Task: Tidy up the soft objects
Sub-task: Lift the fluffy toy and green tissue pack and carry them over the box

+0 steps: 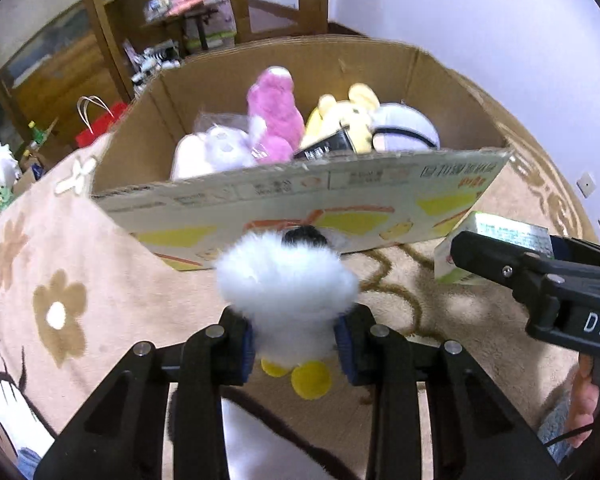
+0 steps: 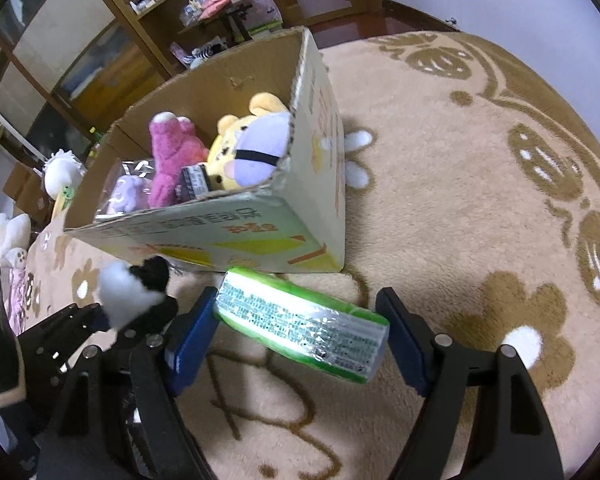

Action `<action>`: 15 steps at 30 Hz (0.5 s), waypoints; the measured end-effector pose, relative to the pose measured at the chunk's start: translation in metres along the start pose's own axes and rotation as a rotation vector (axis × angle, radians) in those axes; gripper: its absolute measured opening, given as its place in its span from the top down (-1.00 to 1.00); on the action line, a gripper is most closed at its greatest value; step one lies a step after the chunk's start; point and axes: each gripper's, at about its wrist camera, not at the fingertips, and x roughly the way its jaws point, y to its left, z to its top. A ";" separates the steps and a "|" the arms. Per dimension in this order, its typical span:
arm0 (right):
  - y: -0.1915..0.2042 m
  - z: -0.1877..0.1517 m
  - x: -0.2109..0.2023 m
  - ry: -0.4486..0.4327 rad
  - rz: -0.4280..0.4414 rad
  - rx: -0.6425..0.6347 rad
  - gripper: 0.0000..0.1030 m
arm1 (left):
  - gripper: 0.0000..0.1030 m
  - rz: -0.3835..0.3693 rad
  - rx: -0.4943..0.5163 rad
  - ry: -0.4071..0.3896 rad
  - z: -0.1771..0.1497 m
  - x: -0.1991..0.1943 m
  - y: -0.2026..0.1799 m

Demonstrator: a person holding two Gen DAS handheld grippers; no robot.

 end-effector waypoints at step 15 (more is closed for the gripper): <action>0.048 0.001 -0.067 -0.291 0.003 -0.211 -0.61 | 0.39 0.079 -0.018 -0.274 0.014 -0.085 0.015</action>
